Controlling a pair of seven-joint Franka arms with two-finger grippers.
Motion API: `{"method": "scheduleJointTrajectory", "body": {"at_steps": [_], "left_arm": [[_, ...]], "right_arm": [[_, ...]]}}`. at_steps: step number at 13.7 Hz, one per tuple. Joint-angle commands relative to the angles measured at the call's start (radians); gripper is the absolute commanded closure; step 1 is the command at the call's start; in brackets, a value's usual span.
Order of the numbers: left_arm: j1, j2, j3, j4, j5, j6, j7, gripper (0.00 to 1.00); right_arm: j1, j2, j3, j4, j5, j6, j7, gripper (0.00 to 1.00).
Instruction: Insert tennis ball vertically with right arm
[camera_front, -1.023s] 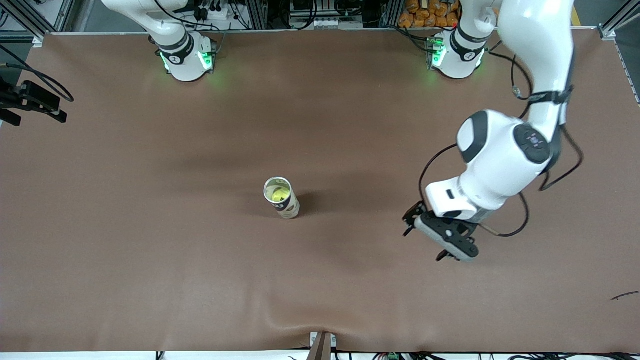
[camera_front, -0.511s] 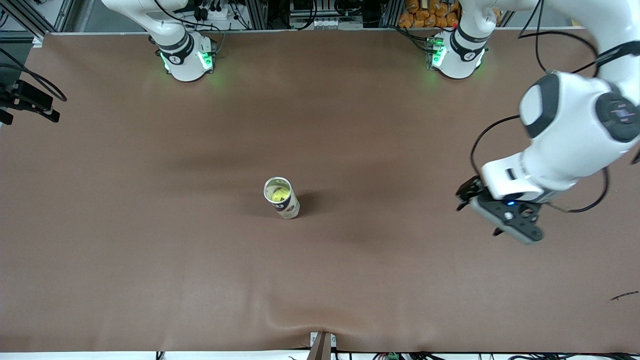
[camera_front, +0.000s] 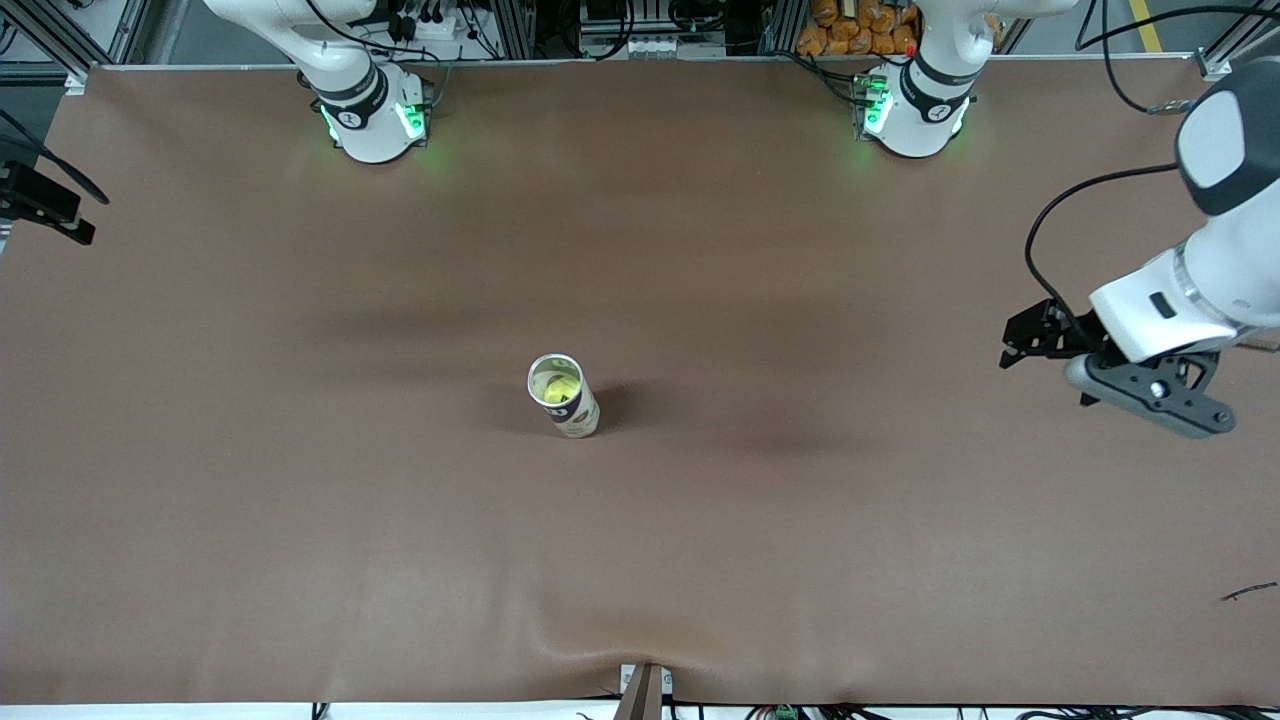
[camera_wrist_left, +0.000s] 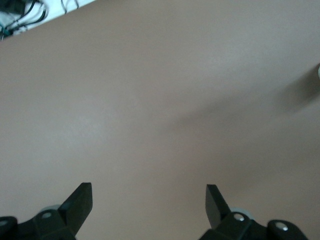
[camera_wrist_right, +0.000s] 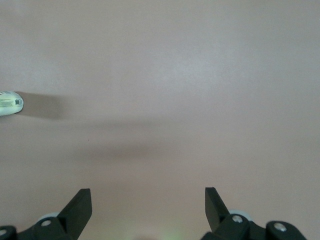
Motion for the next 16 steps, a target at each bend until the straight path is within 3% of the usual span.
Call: {"method": "scheduleJointTrajectory", "body": {"at_steps": [1,3,6,9,12,16], "left_arm": [[0.012,-0.042,-0.001,-0.013,0.009,-0.068,-0.121,0.0],[0.021,-0.082,-0.001,-0.014,0.008,-0.121,-0.233,0.0],[0.047,-0.128,0.002,-0.013,0.022,-0.172,-0.234,0.0],[0.093,-0.161,0.001,-0.008,0.161,-0.198,-0.223,0.0],[0.116,-0.177,-0.002,0.027,0.166,-0.25,-0.228,0.0],[0.125,-0.226,-0.018,0.02,0.158,-0.304,-0.225,0.0]], "right_arm": [[-0.004,0.003,0.013,0.035,-0.005,-0.016,0.001,0.0],[0.006,0.003,0.016,0.052,0.005,-0.048,0.001,0.0],[0.0,0.003,0.013,0.057,0.015,-0.084,0.009,0.0],[0.009,0.005,0.015,0.057,0.026,-0.078,0.029,0.0],[0.029,0.01,0.015,0.057,0.048,-0.074,0.127,0.0],[0.035,0.011,0.015,0.055,0.037,-0.076,0.116,0.0]]}}
